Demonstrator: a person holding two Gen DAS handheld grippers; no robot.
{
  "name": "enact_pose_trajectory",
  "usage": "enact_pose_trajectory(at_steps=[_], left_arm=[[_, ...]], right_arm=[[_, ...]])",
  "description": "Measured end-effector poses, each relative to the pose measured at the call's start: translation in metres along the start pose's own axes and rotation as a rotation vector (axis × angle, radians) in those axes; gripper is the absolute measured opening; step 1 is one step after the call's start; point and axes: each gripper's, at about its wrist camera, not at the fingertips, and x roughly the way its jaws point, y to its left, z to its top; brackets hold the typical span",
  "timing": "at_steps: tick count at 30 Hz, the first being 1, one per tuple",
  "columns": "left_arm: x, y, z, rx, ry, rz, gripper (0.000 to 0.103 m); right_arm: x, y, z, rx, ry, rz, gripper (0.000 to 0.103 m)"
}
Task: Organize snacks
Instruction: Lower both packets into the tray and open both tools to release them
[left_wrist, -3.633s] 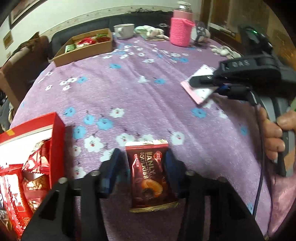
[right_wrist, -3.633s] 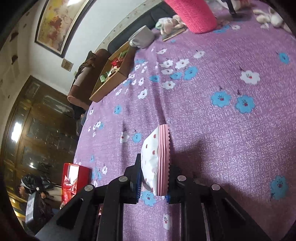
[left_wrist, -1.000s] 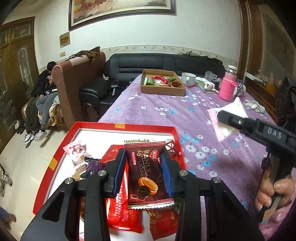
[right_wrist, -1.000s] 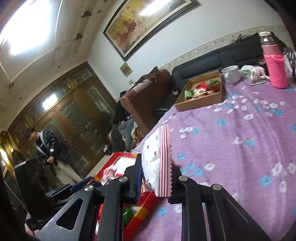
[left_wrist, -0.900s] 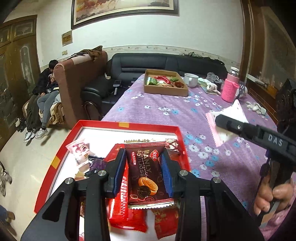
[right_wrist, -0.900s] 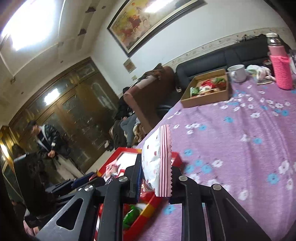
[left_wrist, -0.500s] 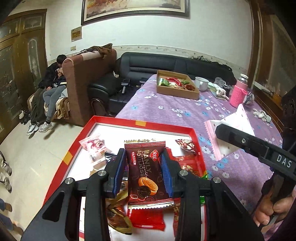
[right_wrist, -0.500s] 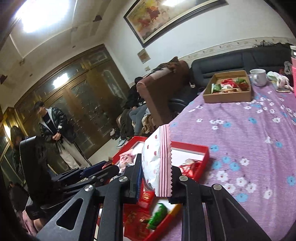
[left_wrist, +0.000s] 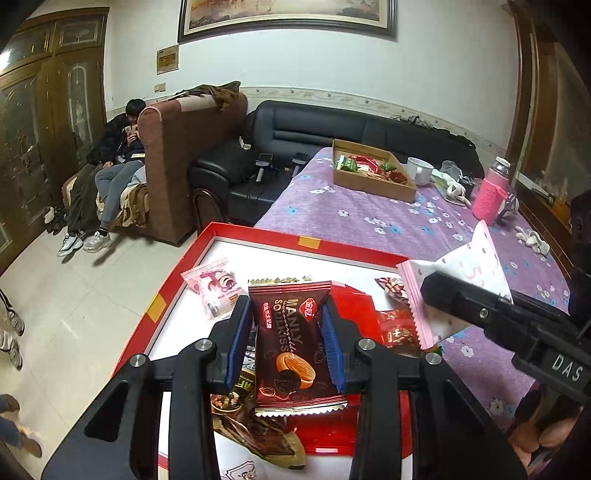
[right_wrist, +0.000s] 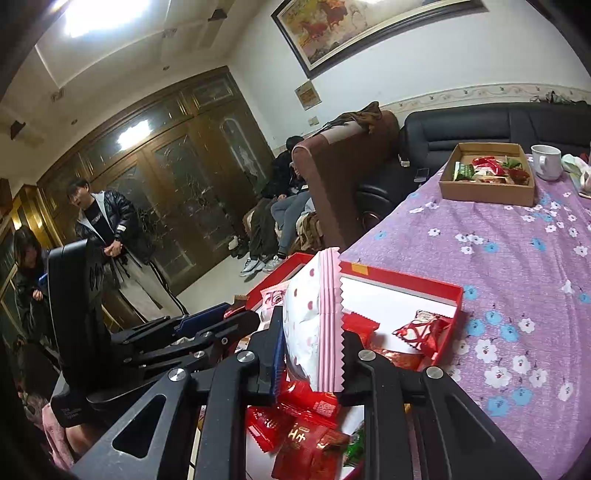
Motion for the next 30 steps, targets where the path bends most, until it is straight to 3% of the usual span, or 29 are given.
enact_pose_trajectory(at_steps=[30], left_arm=[[0.019, 0.013, -0.005, -0.023, 0.045, 0.032, 0.035]], right_arm=[[0.024, 0.011, -0.017, -0.055, 0.045, -0.049, 0.022]])
